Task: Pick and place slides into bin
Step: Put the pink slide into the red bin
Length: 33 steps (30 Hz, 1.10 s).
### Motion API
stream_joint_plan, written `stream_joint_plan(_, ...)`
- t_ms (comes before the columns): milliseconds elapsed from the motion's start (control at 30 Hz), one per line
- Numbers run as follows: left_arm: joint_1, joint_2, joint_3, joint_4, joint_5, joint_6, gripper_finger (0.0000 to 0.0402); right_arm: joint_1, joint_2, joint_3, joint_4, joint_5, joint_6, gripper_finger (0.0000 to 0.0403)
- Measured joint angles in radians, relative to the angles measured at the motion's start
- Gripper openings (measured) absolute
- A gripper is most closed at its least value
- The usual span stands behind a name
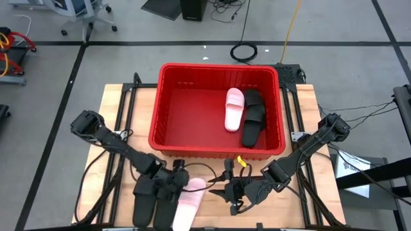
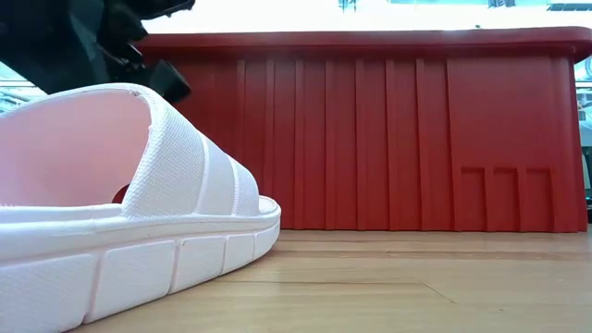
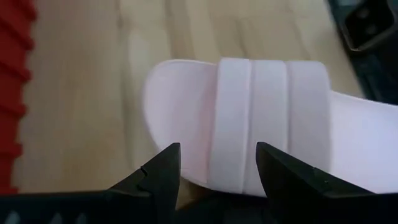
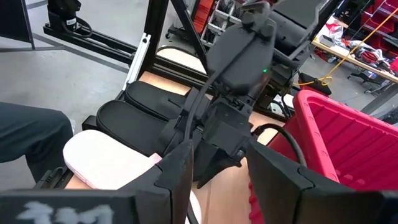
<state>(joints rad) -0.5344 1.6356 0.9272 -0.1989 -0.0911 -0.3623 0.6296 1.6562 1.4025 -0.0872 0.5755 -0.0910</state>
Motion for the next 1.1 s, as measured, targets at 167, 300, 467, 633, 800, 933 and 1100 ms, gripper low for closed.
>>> stream_joint_plan(167,0.042,0.000,0.000,-0.011,0.085,0.021,0.0202,0.000,0.000,0.000,0.000,-0.001,0.005,0.0139)
stream_joint_plan(300,0.073,0.000,0.000,-0.009,0.136,0.041,0.0202,0.000,0.000,0.000,0.000,-0.003,0.023,0.0139)
stream_joint_plan(467,0.105,0.000,0.000,-0.009,0.182,0.045,0.0202,0.000,0.000,0.000,-0.001,-0.003,0.027,0.0139)
stream_joint_plan(633,0.114,0.000,0.000,-0.006,0.188,0.046,0.0202,0.001,0.000,0.000,-0.001,-0.003,0.027,0.0139)
stream_joint_plan(800,0.114,0.021,0.000,0.018,0.216,0.047,0.0202,0.001,0.000,0.000,-0.001,-0.004,0.027,0.0139)
stream_joint_plan(933,0.114,0.049,0.000,0.064,0.253,0.042,0.0202,0.002,0.000,0.000,-0.001,-0.004,0.027,0.0139)
stream_joint_plan(1100,0.114,0.072,0.000,0.063,0.276,0.028,0.0202,0.002,0.000,0.000,-0.002,-0.004,0.027,0.0139)
